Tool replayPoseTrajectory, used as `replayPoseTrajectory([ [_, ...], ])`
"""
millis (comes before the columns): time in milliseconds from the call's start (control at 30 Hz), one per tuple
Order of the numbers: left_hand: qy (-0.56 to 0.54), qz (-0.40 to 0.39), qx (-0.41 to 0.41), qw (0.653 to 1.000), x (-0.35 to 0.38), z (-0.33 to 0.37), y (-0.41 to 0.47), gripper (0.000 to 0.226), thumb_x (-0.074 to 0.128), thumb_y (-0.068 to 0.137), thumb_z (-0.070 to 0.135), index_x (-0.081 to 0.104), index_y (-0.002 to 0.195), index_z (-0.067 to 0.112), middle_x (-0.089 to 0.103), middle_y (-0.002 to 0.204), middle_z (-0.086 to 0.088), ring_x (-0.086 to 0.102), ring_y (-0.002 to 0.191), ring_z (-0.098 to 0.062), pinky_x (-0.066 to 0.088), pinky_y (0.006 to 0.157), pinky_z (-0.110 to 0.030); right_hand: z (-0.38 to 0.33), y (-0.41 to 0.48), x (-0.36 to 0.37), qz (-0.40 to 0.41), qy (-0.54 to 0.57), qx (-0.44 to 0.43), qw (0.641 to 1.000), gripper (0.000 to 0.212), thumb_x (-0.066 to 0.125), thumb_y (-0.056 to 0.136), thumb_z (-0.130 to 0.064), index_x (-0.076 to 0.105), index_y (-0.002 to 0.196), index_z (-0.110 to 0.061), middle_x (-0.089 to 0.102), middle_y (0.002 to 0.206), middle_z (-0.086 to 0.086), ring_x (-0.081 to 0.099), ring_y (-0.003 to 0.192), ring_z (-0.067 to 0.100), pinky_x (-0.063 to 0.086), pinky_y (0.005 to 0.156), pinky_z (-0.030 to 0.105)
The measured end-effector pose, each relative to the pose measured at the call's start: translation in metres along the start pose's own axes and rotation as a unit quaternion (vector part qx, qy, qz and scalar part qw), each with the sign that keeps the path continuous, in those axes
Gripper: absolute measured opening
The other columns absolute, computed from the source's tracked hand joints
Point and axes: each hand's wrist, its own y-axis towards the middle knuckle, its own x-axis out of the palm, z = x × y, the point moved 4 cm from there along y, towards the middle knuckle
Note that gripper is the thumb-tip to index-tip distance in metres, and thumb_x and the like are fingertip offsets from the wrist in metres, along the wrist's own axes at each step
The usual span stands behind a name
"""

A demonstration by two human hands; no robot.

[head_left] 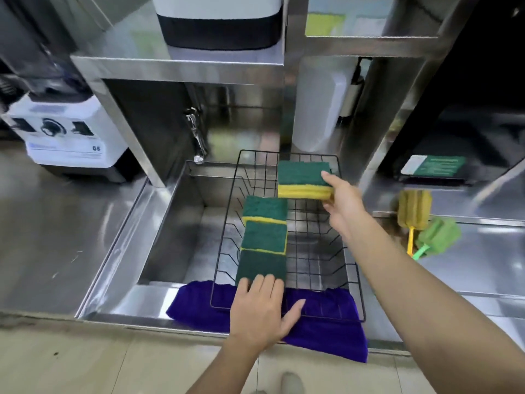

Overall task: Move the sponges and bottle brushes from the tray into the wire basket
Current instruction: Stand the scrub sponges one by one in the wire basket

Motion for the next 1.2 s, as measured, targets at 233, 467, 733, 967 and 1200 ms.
replayPoseTrajectory([
  [233, -0.004, 0.001, 0.024, 1.0, 0.003, 0.002, -0.004, 0.051, 0.039, 0.095, 0.055, 0.059, 0.071, 0.014, 0.05, 0.067, 0.0, 0.046, 0.063, -0.021, 0.035, 0.066, -0.034, 0.024, 0.035, 0.034, -0.02, -0.032, 0.031, 0.999, 0.021, 0.069, 0.083, -0.014, 0.056, 0.098, -0.01, 0.062, 0.101, 0.009, 0.056, 0.076, 0.019, 0.043, 0.053, 0.023],
  [467, -0.023, 0.007, 0.014, 1.0, 0.004, 0.002, -0.003, 0.047, 0.045, 0.093, 0.054, 0.058, 0.071, 0.014, 0.049, 0.066, -0.002, 0.045, 0.062, -0.022, 0.037, 0.062, -0.034, 0.031, 0.062, 0.055, -0.006, -0.189, -0.064, 0.98, 0.026, 0.066, 0.086, -0.015, 0.042, 0.096, -0.017, 0.05, 0.099, 0.001, 0.05, 0.093, 0.02, 0.044, 0.084, 0.032],
  [733, -0.022, -0.009, 0.013, 1.0, 0.004, 0.002, -0.004, 0.047, 0.044, 0.093, 0.054, 0.06, 0.075, 0.014, 0.05, 0.068, 0.0, 0.045, 0.063, -0.02, 0.036, 0.063, -0.034, 0.048, 0.08, 0.063, -0.048, -0.307, -0.058, 0.949, 0.023, 0.063, 0.088, -0.016, 0.043, 0.098, -0.015, 0.05, 0.107, 0.006, 0.049, 0.094, 0.023, 0.046, 0.093, 0.039],
  [967, -0.029, -0.01, 0.015, 0.999, 0.006, 0.002, -0.005, 0.046, 0.046, 0.092, 0.054, 0.061, 0.076, 0.014, 0.05, 0.069, 0.0, 0.046, 0.064, -0.021, 0.036, 0.062, -0.033, 0.045, 0.088, 0.057, -0.065, -0.479, -0.09, 0.871, 0.025, 0.061, 0.089, -0.031, 0.047, 0.079, -0.013, 0.053, 0.09, 0.008, 0.046, 0.089, 0.024, 0.042, 0.083, 0.037],
  [1200, -0.024, -0.007, 0.016, 1.0, 0.004, 0.003, -0.005, 0.046, 0.045, 0.093, 0.053, 0.059, 0.073, 0.014, 0.049, 0.068, 0.0, 0.045, 0.063, -0.021, 0.035, 0.061, -0.033, 0.041, 0.081, 0.062, -0.067, -0.587, -0.134, 0.795, 0.035, 0.05, 0.094, -0.034, 0.054, 0.113, -0.004, 0.06, 0.116, 0.019, 0.055, 0.111, 0.034, 0.04, 0.082, 0.032],
])
